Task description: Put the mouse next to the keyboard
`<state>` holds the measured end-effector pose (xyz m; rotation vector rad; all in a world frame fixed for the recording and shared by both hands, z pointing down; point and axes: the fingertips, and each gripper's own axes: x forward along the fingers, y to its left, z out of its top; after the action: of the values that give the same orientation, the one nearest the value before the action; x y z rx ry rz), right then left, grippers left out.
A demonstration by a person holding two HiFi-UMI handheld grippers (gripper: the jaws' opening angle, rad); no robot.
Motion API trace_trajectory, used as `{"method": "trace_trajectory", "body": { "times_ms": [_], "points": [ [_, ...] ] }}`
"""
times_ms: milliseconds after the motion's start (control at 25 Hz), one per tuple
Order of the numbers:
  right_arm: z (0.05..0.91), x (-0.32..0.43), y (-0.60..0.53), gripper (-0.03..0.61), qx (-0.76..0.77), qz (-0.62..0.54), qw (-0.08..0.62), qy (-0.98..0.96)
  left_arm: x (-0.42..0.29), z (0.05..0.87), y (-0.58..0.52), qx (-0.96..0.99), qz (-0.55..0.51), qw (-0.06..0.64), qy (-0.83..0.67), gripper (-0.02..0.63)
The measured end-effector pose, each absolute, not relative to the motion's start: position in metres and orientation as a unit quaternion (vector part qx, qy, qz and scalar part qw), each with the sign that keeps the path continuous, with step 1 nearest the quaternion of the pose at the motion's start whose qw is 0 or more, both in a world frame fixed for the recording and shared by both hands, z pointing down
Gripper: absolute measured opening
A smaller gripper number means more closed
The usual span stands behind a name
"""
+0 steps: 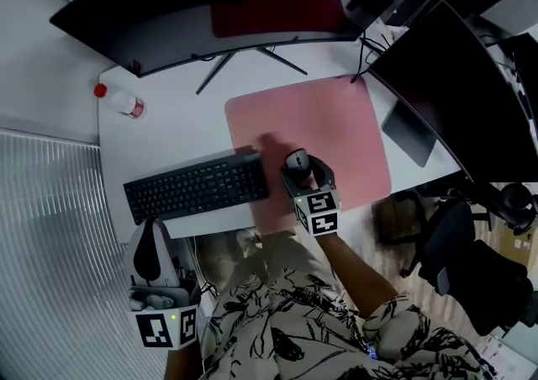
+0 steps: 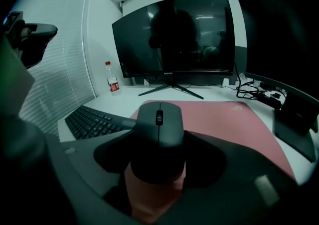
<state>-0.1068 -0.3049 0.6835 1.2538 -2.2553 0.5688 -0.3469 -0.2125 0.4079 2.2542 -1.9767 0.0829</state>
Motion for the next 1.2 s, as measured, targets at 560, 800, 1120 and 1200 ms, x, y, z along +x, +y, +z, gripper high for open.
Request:
{"method": "trace_trajectory", "body": {
  "times_ms": [560,800,1120,1200],
  "points": [
    [0.711,-0.117,-0.312,0.302,0.458,0.223,0.27,-0.817,-0.349,0.409,-0.214,0.744,0.028,0.072,-0.664,0.005],
    [0.713,-0.121,-0.319,0.302,0.467,0.224,0.266,-0.813,-0.347,0.411,-0.213,0.744,0.029,0.075,-0.663,0.005],
    [0.719,-0.126,-0.33,0.302,0.474,0.225,0.268,-0.808,-0.348,0.414,-0.215,0.743,0.029,0.08,-0.664,0.005],
    [0.72,-0.126,-0.332,0.302,0.474,0.226,0.271,-0.807,-0.346,0.415,-0.216,0.743,0.03,0.083,-0.664,0.005]
  ]
}}
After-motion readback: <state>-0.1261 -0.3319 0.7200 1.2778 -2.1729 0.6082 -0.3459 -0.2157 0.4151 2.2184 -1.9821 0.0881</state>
